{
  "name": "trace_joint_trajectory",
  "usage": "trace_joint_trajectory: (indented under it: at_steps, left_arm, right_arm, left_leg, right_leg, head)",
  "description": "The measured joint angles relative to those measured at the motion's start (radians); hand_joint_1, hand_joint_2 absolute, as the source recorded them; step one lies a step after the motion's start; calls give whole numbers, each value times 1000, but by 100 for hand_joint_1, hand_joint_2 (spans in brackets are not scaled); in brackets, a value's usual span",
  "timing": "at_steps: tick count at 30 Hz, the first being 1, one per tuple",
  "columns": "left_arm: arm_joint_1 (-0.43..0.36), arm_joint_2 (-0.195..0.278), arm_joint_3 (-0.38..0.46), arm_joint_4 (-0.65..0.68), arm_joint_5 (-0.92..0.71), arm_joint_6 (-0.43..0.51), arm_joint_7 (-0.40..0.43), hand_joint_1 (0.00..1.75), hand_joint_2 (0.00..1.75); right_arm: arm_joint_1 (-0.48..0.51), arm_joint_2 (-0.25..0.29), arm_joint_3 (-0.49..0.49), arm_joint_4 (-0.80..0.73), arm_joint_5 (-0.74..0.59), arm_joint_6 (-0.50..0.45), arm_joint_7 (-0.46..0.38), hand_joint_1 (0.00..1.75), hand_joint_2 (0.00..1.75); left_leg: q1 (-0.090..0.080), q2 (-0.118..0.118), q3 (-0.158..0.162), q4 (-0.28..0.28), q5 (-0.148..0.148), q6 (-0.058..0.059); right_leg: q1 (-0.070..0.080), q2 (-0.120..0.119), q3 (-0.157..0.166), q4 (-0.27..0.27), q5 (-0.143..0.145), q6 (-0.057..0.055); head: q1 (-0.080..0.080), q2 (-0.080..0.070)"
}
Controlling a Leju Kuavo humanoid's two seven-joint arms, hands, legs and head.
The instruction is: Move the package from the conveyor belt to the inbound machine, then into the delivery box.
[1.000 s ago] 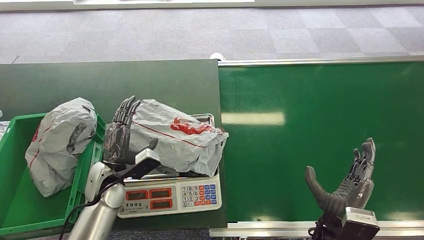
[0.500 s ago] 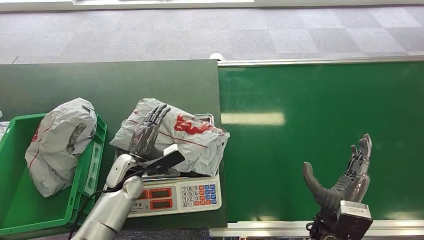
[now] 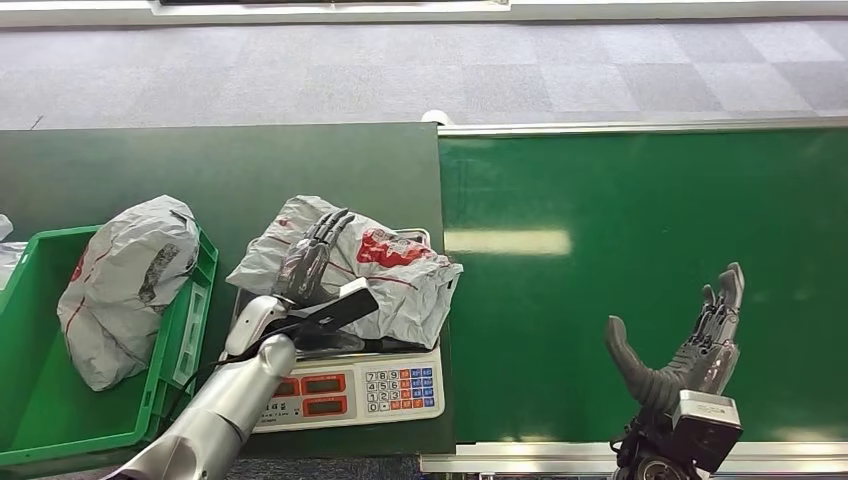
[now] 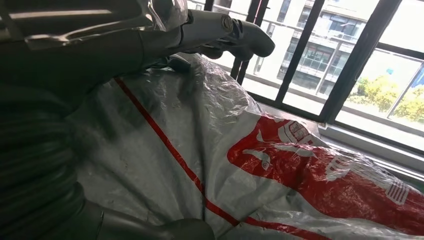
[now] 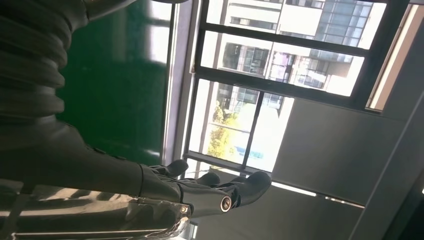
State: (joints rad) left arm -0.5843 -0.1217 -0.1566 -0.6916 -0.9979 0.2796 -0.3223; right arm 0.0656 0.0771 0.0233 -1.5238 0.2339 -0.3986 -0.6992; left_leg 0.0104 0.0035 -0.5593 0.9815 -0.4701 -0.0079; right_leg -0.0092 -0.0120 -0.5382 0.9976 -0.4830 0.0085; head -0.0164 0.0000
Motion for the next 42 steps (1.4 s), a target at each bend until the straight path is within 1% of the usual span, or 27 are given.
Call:
trace_joint_trajectory:
  at_steps: [2,4,10,15,17,20,23,26,29,33,37,42]
  left_arm:
    - [-3,0,-1,13,0,-6,-1,156,175]
    - [-4,0,-1,23,2,-9,-6,164,175]
    - [-3,1,-2,39,9,-14,-22,165,175]
    - [-1,1,-1,38,26,4,-40,175,175]
    - [9,1,2,26,56,34,-73,175,175]
    - [50,-5,15,-27,146,74,-175,175,175]
    - [118,-12,24,-143,224,87,-259,175,175]
    - [208,-20,13,-321,238,141,-306,175,175]
    - [297,-22,-27,-524,214,215,-299,175,175]
    - [373,-11,-70,-732,217,243,-261,175,175]
    - [402,9,-80,-840,250,242,-242,175,175]
    - [413,29,-83,-892,274,241,-242,175,175]
  right_arm:
    - [-3,0,0,4,0,-1,0,0,175]
    - [-5,0,0,8,-1,-3,0,0,175]
    - [-5,0,0,14,-3,-8,0,0,175]
    - [-4,1,0,17,0,-8,0,0,175]
    - [-4,1,0,18,2,-8,0,0,175]
    - [-3,2,0,21,3,-9,0,0,175]
    - [2,3,0,21,-3,-10,0,0,175]
    - [13,3,0,21,-10,-12,0,0,175]
    - [24,4,0,21,-15,-15,0,0,175]
    - [39,4,-3,17,-20,-15,0,0,175]
    - [49,3,-7,12,-24,-15,0,0,175]
    - [53,3,-9,10,-27,-15,0,0,175]
  left_leg:
    - [0,-1,2,0,0,0]
    - [0,-1,2,0,0,1]
    - [0,-2,3,0,1,1]
    - [0,-2,4,0,1,1]
    - [0,-2,4,0,1,1]
    - [0,-2,3,0,1,1]
    - [0,-1,1,0,1,0]
    - [0,0,-2,0,1,0]
    - [0,1,-7,0,0,0]
    - [0,1,-10,0,0,0]
    - [0,1,-10,0,0,0]
    - [0,1,-10,0,0,0]
  right_leg:
    - [0,-1,2,0,0,0]
    - [0,-1,3,0,0,0]
    - [0,-2,4,0,0,0]
    - [0,-3,5,0,0,0]
    - [0,-2,5,0,0,0]
    - [0,-2,3,0,0,0]
    - [0,-1,0,0,0,0]
    - [0,1,-4,0,1,0]
    - [0,1,-8,0,0,0]
    - [0,1,-11,0,0,0]
    - [0,1,-12,0,0,0]
    - [0,1,-12,0,0,0]
  head:
    - [0,0]
    - [0,0]
    - [0,0]
    - [0,0]
    - [0,0]
    - [0,0]
    - [0,0]
    - [0,0]
    - [0,0]
    - [0,0]
    - [0,0]
    - [0,0]
